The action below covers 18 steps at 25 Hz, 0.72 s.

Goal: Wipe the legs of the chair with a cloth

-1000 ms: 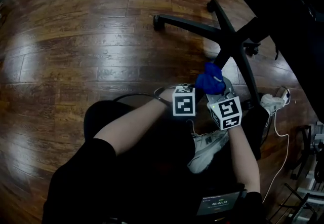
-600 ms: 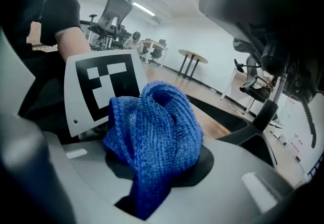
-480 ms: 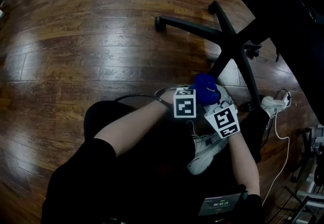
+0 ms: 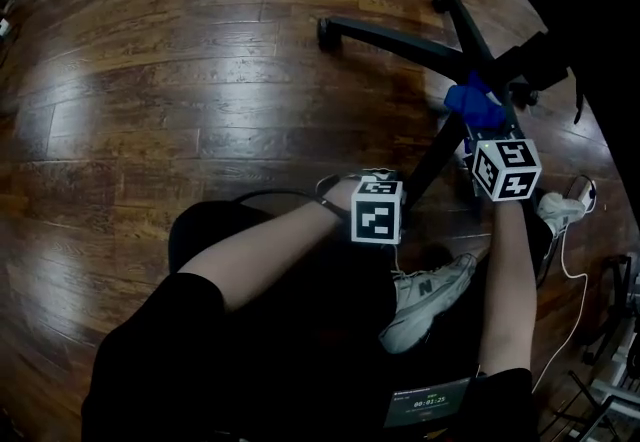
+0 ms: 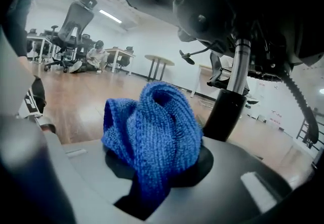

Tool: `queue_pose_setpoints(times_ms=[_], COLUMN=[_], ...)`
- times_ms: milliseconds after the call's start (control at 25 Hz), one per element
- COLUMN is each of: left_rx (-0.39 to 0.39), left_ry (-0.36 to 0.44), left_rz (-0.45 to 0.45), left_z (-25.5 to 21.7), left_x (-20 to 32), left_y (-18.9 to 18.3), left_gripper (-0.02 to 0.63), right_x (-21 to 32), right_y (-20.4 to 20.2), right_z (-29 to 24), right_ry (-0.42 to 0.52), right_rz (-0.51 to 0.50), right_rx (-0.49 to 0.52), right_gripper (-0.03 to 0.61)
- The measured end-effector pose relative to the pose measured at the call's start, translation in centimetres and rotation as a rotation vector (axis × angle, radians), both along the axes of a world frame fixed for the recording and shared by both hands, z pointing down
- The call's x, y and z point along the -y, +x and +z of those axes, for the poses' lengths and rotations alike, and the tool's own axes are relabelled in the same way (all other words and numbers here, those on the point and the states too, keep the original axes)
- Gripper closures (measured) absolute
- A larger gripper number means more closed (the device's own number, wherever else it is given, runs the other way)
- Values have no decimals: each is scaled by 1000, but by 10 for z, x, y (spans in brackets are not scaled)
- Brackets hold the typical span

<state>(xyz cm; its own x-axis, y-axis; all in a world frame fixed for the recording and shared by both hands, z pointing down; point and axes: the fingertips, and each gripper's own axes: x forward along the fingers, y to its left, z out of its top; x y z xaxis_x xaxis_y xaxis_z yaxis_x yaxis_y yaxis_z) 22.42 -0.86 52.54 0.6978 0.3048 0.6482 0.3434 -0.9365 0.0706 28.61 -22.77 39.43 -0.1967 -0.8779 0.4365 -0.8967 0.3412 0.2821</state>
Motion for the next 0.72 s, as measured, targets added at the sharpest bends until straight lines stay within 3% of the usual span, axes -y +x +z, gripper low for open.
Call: queue_pose_setpoints(times_ms=[160,320,720], left_rx=[2,0,11], left_ry=[0,4,31], left_rz=[-2,-13,-52], left_z=[1,1,4], left_x=[1,1,4], left_y=[-1,0,4], left_gripper=[319,319,319], right_x=[-4,-26,-131], right_y=[-4,-19,-110], right_z=[3,12,51], right_ry=[32,6,-79], right_rz=[31,1,-256], right_rx=[-33,-34,-94], right_gripper=[478,483,481])
